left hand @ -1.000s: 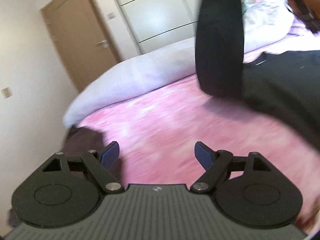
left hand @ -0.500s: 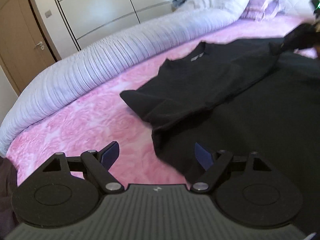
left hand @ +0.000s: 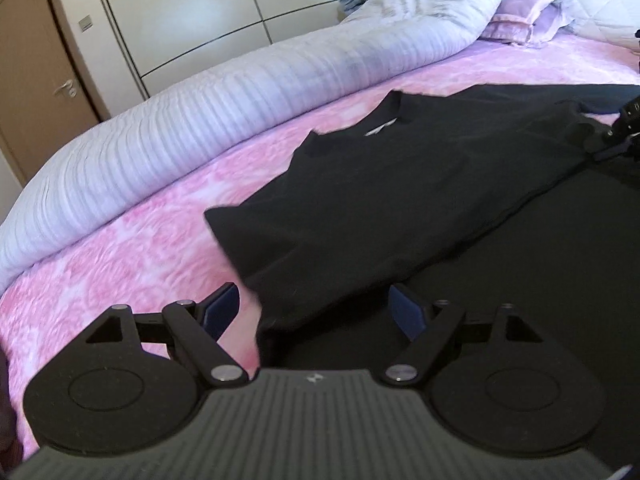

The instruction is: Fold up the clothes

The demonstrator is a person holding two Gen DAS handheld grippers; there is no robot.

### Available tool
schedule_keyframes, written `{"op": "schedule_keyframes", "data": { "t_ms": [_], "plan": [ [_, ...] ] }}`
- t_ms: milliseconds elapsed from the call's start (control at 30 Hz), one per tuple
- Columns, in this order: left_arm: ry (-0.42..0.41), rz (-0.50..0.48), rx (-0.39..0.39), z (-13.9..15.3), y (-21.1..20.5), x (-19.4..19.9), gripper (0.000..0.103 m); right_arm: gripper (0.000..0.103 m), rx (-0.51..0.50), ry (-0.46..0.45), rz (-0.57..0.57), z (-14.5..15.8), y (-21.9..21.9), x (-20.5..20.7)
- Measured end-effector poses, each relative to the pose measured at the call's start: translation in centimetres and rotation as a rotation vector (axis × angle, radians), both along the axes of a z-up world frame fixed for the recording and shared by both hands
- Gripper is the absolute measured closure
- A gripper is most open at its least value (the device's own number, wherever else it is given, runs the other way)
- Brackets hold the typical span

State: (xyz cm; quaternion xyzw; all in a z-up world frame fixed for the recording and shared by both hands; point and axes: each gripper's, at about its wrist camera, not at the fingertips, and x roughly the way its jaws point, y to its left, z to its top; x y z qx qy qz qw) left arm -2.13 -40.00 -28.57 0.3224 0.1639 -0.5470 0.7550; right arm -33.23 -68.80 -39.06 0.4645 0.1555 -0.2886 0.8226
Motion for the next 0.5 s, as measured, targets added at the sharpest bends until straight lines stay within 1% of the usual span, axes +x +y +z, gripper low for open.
{"op": "schedule_keyframes", "data": {
  "t_ms": [33, 67, 100, 133, 233, 267, 300, 400, 467, 500],
  "plan": [
    [0.008, -0.009, -0.007, 0.1, -0.4, 0.0, 0.024, 0.054, 0.003, -0.018, -0.009, 0.1, -0.4, -0.2],
    [0.016, -0.017, -0.015, 0.3, -0.8, 0.0, 0.024, 0.049, -0.004, -0.021, -0.024, 0.3, -0.8, -0.2],
    [0.024, -0.020, -0.022, 0.4, -1.1, 0.0, 0.024, 0.041, -0.012, -0.023, -0.038, 0.5, -1.3, -0.2],
    [0.032, -0.024, -0.029, 0.5, -1.4, 0.0, 0.024, 0.039, -0.019, -0.026, -0.052, 0.8, -1.7, -0.2],
    [0.043, -0.028, -0.032, 0.5, -2.5, 0.1, 0.024, 0.038, -0.040, -0.031, -0.095, 1.4, -3.1, -0.2],
    [0.040, -0.029, -0.026, 0.3, -2.9, 0.1, 0.024, 0.038, -0.035, -0.010, -0.108, 1.4, -3.6, 0.1],
    [0.033, -0.033, -0.017, 0.1, -3.3, 0.1, 0.024, 0.038, -0.029, 0.014, -0.100, 1.3, -4.4, 0.7],
    [0.010, -0.046, 0.013, -0.9, -4.1, 0.2, 0.024, 0.039, -0.040, 0.077, -0.006, 0.7, -6.2, 2.8],
    [0.002, -0.047, 0.022, -1.3, -4.3, 0.4, 0.024, 0.040, -0.086, 0.087, 0.006, 1.2, -6.7, 3.1],
    [0.002, -0.047, 0.024, -1.5, -4.3, 0.4, 0.024, 0.058, -0.108, 0.092, 0.012, 1.5, -6.9, 3.2]
  ]
}}
